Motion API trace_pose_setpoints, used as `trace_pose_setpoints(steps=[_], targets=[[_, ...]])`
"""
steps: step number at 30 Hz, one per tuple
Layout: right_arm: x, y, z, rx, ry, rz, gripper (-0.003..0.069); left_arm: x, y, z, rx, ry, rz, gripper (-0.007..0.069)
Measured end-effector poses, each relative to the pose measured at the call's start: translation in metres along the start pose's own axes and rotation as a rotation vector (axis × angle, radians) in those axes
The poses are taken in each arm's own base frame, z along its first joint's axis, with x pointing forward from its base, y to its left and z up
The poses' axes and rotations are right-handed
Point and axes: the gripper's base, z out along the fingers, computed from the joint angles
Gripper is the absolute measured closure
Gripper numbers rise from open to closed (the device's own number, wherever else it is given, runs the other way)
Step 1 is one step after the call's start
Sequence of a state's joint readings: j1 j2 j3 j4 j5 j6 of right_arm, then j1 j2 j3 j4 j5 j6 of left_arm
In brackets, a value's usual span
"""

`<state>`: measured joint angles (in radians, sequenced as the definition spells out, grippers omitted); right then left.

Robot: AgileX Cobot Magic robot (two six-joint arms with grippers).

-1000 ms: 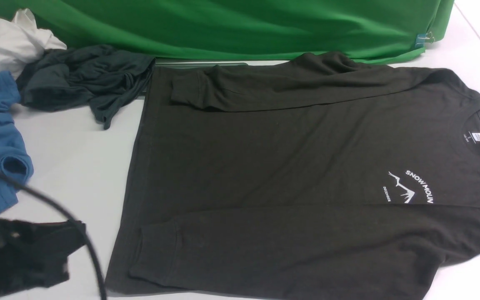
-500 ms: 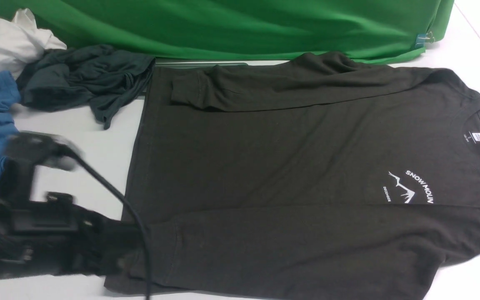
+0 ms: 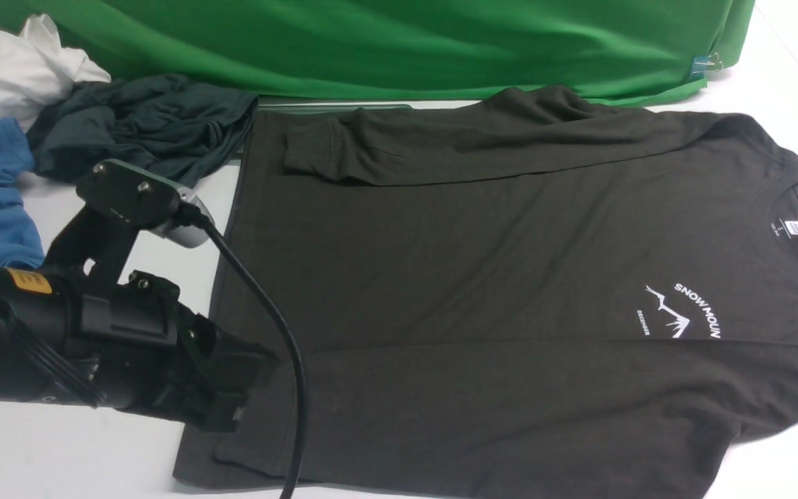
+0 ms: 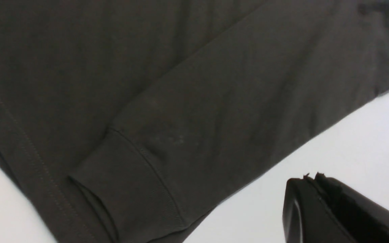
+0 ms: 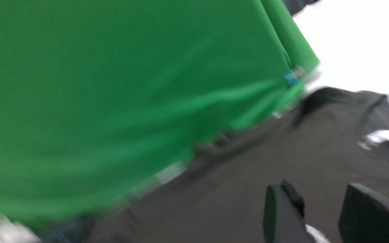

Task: Fold a long-sleeved shirt on a white desktop.
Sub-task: 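Grasp the left edge of the dark T-shirt lying flat on the table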

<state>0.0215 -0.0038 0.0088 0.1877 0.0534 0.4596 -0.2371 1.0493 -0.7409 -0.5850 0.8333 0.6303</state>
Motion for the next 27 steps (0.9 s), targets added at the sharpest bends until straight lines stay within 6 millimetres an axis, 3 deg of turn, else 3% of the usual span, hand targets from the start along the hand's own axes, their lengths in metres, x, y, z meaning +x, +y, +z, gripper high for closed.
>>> trace_pose_setpoints(steps=[4, 7, 11, 12, 13, 16, 20, 24, 27], targets=[[-0.004, 0.002, 0.000, -0.032, -0.042, 0.146, 0.0419, 0.000, -0.001, 0.001, 0.002, 0.003, 0.009, 0.0605], [-0.006, 0.011, -0.001, -0.026, 0.087, 0.167, 0.0435, 0.000, -0.011, 0.004, 0.030, 0.016, 0.057, 0.0605], [-0.038, 0.052, -0.002, -0.107, 0.353, -0.107, 0.0440, 0.002, -0.021, 0.010, 0.052, 0.057, 0.125, 0.0605], [-0.041, 0.055, -0.002, -0.119, 0.353, -0.123, 0.0440, 0.002, -0.021, 0.011, 0.052, 0.060, 0.125, 0.0605], [-0.054, 0.071, -0.001, -0.169, 0.453, -0.251, 0.0440, 0.002, -0.020, 0.015, 0.048, 0.087, 0.108, 0.0605], [-0.076, 0.099, 0.000, -0.270, 0.647, -0.498, 0.0440, 0.003, -0.010, 0.029, 0.017, 0.165, 0.047, 0.0605], [-0.093, 0.119, -0.001, -0.357, 0.767, -0.657, 0.0442, 0.004, 0.006, 0.052, -0.019, 0.260, -0.003, 0.0598], [-0.103, 0.129, -0.003, -0.415, 0.807, -0.730, 0.0439, 0.002, 0.025, 0.071, -0.073, 0.306, -0.012, 0.0568], [-0.106, 0.131, -0.005, -0.439, 0.814, -0.763, 0.0439, -0.007, 0.052, 0.086, -0.136, 0.341, -0.011, 0.0494]])
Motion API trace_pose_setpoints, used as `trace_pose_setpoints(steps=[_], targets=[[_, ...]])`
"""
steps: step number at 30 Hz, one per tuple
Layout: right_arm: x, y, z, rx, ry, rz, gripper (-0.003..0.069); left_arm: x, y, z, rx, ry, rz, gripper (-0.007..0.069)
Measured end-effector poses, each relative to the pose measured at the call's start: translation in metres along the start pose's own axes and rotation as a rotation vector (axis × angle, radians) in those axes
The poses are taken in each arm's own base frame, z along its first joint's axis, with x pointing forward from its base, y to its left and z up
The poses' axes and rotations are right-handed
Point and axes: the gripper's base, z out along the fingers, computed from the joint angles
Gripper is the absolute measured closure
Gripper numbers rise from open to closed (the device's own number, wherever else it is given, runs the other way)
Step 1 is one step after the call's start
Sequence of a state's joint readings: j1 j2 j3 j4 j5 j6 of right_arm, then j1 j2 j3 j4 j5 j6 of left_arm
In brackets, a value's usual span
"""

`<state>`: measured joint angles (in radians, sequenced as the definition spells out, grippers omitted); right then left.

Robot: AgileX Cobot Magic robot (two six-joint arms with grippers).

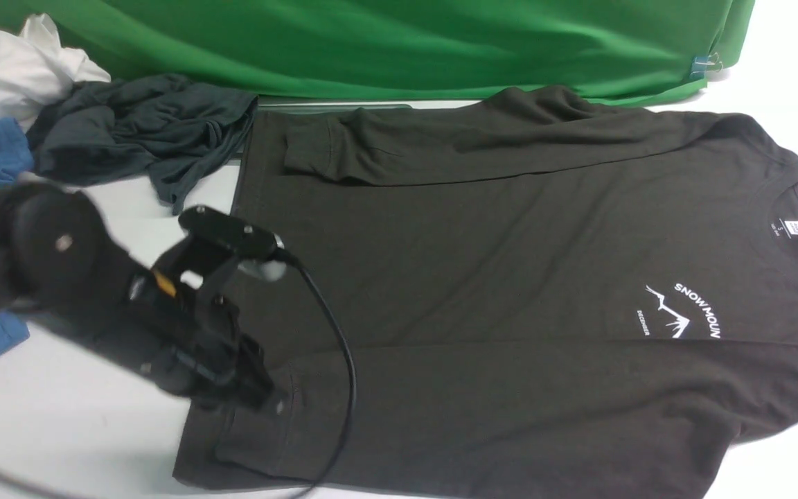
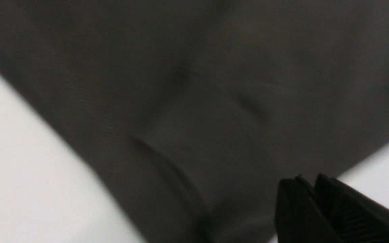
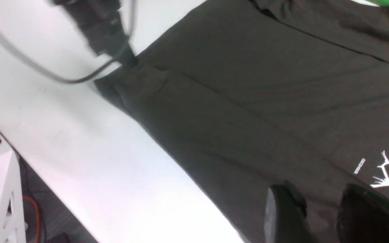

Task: Fold a long-sleeved shirt on a white desktop.
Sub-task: 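Grasp the left edge of the dark T-shirt lying flat on the table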

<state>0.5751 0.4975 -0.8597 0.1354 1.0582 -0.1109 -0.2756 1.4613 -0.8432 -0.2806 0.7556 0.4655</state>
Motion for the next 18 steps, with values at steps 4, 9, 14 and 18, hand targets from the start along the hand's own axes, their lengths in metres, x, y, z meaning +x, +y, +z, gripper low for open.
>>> trace_pose_setpoints(steps=[4, 9, 14, 18], targets=[[0.001, 0.000, 0.000, 0.000, 0.009, -0.014, 0.0439, -0.016, 0.018, 0.014, -0.017, 0.037, -0.004, 0.0409], [0.001, 0.000, 0.000, 0.001, 0.010, -0.033, 0.0439, -0.022, 0.026, 0.036, -0.004, 0.110, 0.110, 0.0341], [0.001, 0.000, 0.000, 0.000, 0.010, -0.034, 0.0430, -0.022, 0.035, 0.045, -0.064, 0.123, 0.193, 0.0339], [0.000, 0.000, 0.000, 0.001, 0.007, -0.034, 0.0427, -0.023, 0.037, 0.051, -0.072, 0.123, 0.201, 0.0348]])
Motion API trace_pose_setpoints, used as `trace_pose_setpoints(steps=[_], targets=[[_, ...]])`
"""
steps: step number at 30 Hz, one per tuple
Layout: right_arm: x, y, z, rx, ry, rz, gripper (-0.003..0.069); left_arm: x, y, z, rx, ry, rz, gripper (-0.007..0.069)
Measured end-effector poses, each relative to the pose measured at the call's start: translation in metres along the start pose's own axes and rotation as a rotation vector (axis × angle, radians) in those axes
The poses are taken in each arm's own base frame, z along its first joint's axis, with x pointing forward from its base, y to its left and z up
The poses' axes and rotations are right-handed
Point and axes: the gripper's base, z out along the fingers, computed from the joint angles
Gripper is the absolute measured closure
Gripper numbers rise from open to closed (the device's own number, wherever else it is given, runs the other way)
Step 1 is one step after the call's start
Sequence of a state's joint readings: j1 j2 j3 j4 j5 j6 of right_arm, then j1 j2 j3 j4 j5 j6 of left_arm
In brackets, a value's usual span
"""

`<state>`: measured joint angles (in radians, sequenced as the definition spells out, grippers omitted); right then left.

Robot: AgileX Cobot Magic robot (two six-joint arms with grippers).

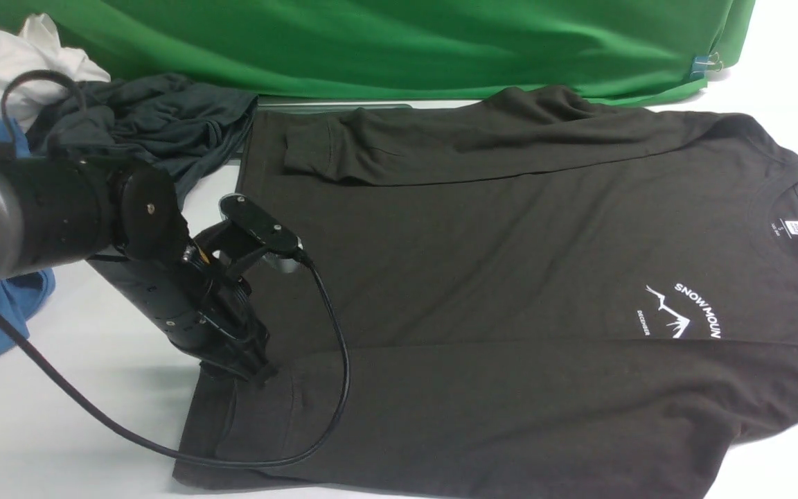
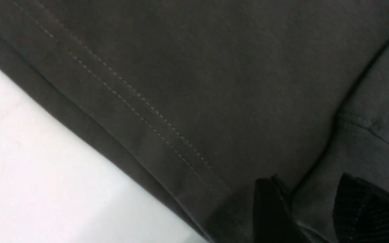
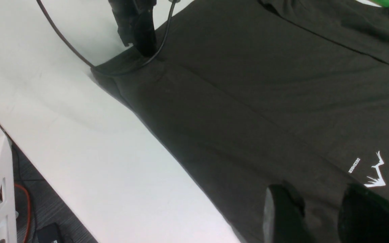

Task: Fold a long-sleeved shirt on a white desktop.
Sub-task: 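Grasp the left edge of the dark T-shirt lying flat on the table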

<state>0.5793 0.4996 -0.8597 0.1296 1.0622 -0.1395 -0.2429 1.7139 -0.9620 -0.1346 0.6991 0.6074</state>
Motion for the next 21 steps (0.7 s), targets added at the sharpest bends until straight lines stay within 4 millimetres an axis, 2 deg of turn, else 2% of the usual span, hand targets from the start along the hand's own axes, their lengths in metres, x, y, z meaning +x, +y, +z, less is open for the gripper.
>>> trace_pose_setpoints(steps=[6, 14, 20, 21], targets=[[-0.001, 0.000, 0.000, 0.001, -0.008, 0.000, 0.0421, 0.001, 0.000, 0.014, 0.024, 0.036, -0.009, 0.0349], [-0.001, 0.000, 0.000, 0.002, -0.011, -0.001, 0.0421, 0.000, -0.001, 0.014, 0.050, 0.037, -0.033, 0.0360], [-0.001, 0.000, 0.000, 0.003, -0.015, -0.001, 0.0421, 0.000, -0.003, 0.014, 0.068, 0.040, -0.048, 0.0444], [-0.002, 0.000, 0.000, 0.003, -0.017, -0.001, 0.0421, 0.000, -0.003, 0.014, 0.071, 0.041, -0.051, 0.0484]])
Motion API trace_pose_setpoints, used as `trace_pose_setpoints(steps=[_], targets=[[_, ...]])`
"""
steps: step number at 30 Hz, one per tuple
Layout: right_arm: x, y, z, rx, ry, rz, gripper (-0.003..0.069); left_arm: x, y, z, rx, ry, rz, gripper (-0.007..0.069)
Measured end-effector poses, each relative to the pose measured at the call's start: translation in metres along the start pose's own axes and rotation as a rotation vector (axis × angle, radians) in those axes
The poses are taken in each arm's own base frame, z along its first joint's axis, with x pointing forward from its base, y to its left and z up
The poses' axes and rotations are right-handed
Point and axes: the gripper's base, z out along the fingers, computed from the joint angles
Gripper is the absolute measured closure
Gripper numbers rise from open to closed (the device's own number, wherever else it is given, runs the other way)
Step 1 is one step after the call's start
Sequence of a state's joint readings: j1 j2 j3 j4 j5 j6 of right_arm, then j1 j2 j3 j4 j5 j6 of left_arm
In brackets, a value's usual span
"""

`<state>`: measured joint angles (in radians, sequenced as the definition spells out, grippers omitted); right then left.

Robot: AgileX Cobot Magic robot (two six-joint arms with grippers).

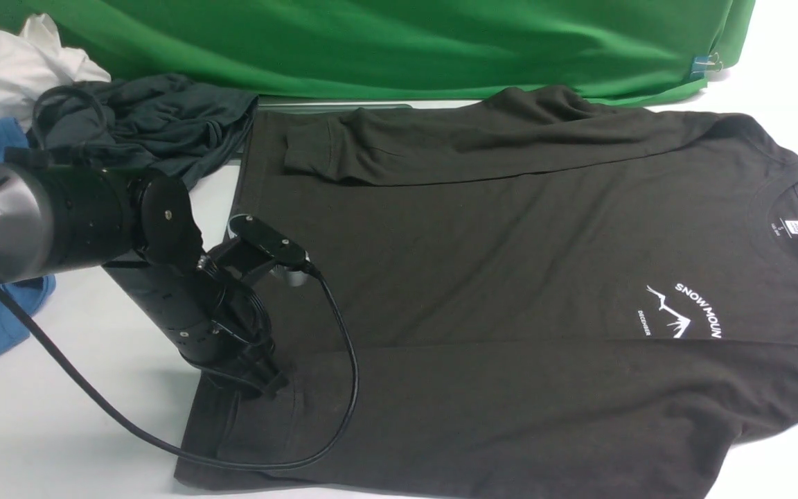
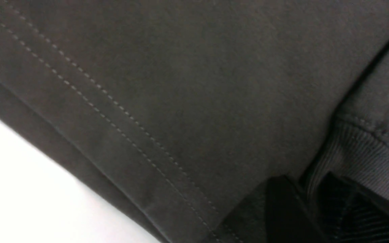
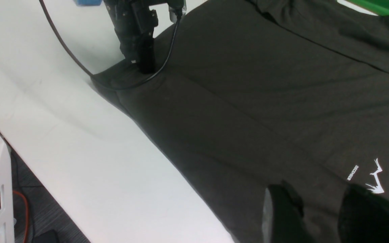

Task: Fold a long-sleeved shirt on a white desktop.
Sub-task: 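Grasp the left edge of the dark T-shirt lying flat on the table, then fold the left side of the black T-shirt inward over its body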

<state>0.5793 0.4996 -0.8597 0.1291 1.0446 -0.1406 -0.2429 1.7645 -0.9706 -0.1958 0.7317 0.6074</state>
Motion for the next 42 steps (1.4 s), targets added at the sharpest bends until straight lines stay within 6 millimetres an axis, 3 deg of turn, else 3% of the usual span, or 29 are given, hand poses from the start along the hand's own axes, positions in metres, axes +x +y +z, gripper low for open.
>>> trace_pose_setpoints(steps=[7, 24, 32, 37, 40, 42], targets=[[0.000, 0.000, 0.000, 0.001, -0.005, 0.000, 0.0421, -0.001, 0.000, -0.002, 0.011, 0.010, -0.003, 0.0589], [-0.003, -0.001, 0.000, 0.005, -0.033, 0.020, 0.0421, -0.032, 0.006, -0.052, -0.034, -0.120, -0.020, 0.0590], [-0.002, -0.012, 0.002, 0.125, -0.012, 0.171, 0.0421, -0.047, 0.012, -0.075, -0.060, -0.145, -0.036, 0.0590], [-0.008, -0.020, 0.027, 0.177, 0.100, 0.172, 0.0421, -0.046, 0.011, -0.079, -0.050, -0.113, -0.040, 0.0590], [-0.012, -0.023, 0.052, 0.177, 0.207, 0.139, 0.0421, -0.044, 0.010, -0.079, -0.037, -0.087, -0.039, 0.0590], [-0.014, -0.027, 0.085, 0.164, 0.346, 0.057, 0.0421, -0.042, 0.009, -0.079, -0.026, -0.068, -0.039, 0.0590]])
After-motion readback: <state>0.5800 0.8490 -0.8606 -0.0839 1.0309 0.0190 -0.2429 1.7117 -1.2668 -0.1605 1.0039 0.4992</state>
